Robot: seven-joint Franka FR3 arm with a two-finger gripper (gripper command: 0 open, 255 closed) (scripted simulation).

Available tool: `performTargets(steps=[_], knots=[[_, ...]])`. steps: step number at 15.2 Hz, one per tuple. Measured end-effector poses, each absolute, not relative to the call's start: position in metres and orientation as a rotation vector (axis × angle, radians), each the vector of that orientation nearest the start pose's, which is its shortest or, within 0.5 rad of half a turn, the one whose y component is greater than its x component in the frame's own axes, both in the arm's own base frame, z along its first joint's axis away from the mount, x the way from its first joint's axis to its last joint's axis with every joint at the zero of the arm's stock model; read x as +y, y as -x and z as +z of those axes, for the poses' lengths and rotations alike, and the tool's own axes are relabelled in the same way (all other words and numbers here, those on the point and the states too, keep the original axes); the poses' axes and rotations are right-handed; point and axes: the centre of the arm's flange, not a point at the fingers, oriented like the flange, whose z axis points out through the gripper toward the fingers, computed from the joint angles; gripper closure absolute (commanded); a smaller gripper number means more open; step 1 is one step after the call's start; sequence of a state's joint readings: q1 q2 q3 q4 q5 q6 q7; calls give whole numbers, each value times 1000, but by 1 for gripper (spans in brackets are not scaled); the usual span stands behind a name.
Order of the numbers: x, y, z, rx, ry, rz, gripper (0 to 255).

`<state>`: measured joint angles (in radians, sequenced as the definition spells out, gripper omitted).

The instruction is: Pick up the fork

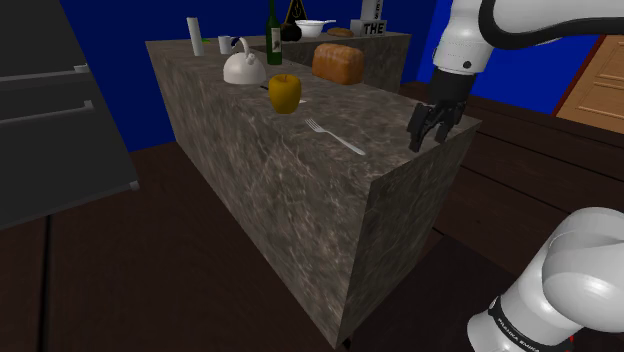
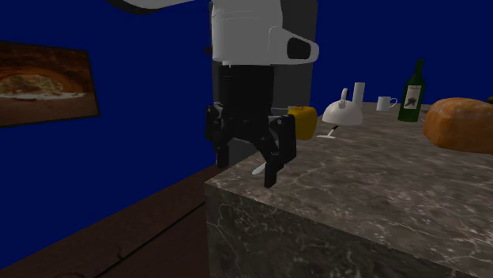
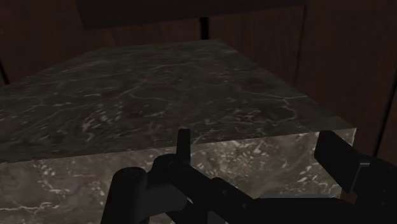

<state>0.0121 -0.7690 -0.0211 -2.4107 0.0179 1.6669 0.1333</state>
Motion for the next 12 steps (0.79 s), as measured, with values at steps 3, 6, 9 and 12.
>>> performTargets(steps=[3,6,9,12], knots=[[1,-334,566,225,3101,-40,0],[9,-367,565,247,3104,-49,0],[15,-407,563,272,3106,-60,0],[26,-446,560,296,3108,-72,0]])
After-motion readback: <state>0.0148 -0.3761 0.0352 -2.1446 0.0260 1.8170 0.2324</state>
